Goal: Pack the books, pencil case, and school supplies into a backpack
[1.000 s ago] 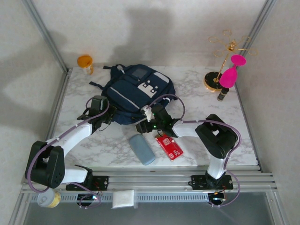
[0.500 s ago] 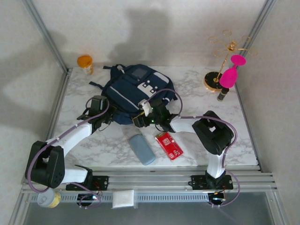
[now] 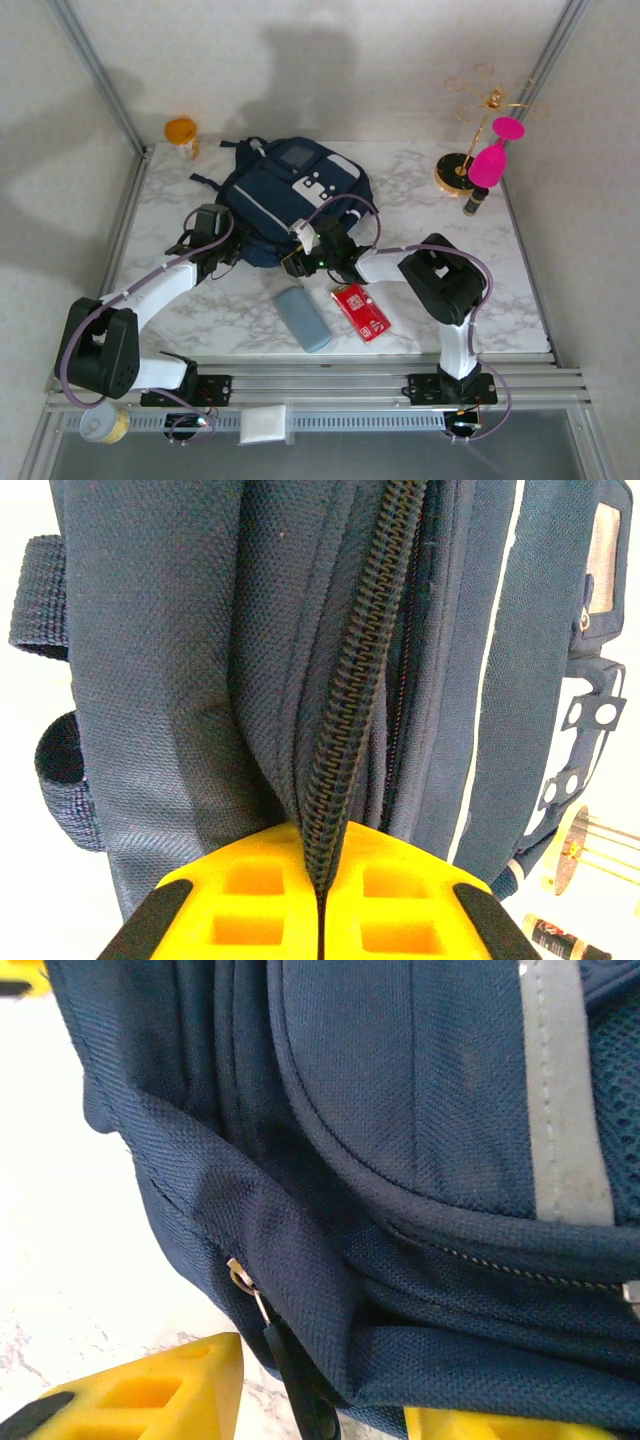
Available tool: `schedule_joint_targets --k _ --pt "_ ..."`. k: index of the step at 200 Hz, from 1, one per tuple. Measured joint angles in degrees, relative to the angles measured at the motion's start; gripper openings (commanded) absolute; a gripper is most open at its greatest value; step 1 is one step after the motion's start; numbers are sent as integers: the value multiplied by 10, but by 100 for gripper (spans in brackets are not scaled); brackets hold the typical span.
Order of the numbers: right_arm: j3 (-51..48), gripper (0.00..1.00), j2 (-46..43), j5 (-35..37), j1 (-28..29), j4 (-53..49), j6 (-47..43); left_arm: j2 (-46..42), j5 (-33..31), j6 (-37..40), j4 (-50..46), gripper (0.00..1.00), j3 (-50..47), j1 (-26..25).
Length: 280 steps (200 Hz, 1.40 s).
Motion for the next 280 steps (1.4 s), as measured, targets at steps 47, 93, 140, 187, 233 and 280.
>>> schedule_joint_targets --k 47,93,140,187,233,280 --pt "0 17 2 36 7 -2 -8 1 -2 0 0 0 0 0" --pt "-21 0 -19 58 23 -7 -8 1 -2 -2 0 0 0 0" --pt "-101 0 -103 76 23 26 21 -22 6 -5 -7 0 0 -5" --pt "-139 0 -157 99 23 35 53 -47 24 -15 -17 0 0 -7" --pt "-178 0 -205 137 13 26 84 -59 32 -15 -26 0 0 -3" --pt "-194 0 -210 173 -7 7 97 -75 33 -18 -35 0 0 6"
